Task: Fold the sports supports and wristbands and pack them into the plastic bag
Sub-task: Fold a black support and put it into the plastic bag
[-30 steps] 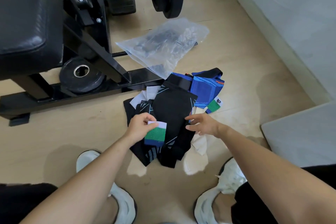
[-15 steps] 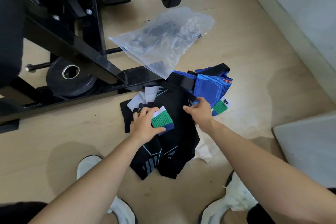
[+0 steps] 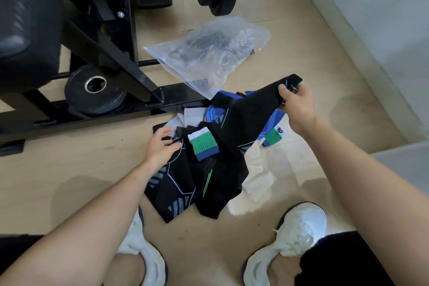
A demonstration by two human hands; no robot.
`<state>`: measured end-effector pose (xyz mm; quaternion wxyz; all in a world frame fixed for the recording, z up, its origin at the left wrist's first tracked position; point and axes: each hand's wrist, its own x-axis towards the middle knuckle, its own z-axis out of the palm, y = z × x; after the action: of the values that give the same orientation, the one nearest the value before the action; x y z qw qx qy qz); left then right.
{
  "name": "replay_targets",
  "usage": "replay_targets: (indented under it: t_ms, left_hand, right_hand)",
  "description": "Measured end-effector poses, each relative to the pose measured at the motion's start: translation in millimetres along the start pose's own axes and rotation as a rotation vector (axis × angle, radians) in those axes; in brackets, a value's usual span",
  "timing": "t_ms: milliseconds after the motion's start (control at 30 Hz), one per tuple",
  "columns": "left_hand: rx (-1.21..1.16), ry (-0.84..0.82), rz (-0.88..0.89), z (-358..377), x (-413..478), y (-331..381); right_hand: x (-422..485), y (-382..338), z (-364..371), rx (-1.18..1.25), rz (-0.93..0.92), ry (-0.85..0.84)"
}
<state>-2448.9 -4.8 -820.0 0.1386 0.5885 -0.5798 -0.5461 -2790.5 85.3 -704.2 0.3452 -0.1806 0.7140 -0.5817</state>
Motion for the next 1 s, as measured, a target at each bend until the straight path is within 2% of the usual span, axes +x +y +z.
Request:
replay_targets:
  t_ms: [33, 133, 200, 267, 333, 467, 600, 700, 767, 900, 1000]
  left_hand:
    - [0.128, -0.009, -0.025, -5, -3, -5]
    - [0.502, -0.183, -0.112, -18, -19, -21]
    - [0.636, -0.202, -0.109, -19, -26, -25]
    - [0.628, -0.205, -0.066, -17, -29, -24]
    - [0.496, -0.225, -0.041, -18, -31, -20]
    - [0.25, -0.059, 0.026, -36, -33, 7]
    - [0.246, 0.073, 0.122, -62, -35, 47]
    - [0.357, 0.072, 0.199, -74, -47, 76]
    - [0.323, -0.02, 0.257, -81, -48, 92]
    - [0.184, -0.225, 0.269, -86, -51, 125]
    - [0.047, -0.394, 0.281, -72, -64, 150]
  right_hand:
    - [-3, -7, 0, 0.017, -0.004, -0.025]
    - [-15, -25, 1, 0.066, -0.024, -0.124]
    - [-27, -39, 5, 0.103, -0.051, -0.201]
    - [-38, -52, 10, 0.096, -0.095, -0.271]
    - [-51, -58, 15, 0.036, -0.138, -0.343]
    - [-81, -24, 29, -0.352, -0.189, -0.524]
    - [-120, 60, 45, -0.826, -0.251, -0.791]
    - [-141, 100, 44, -0.973, -0.116, -0.918]
    - [-141, 107, 40, -0.838, 0.021, -0.856]
    - [-128, 82, 36, -0.335, 0.296, -0.548]
    - [-114, 66, 34, -0.068, 0.467, -0.53]
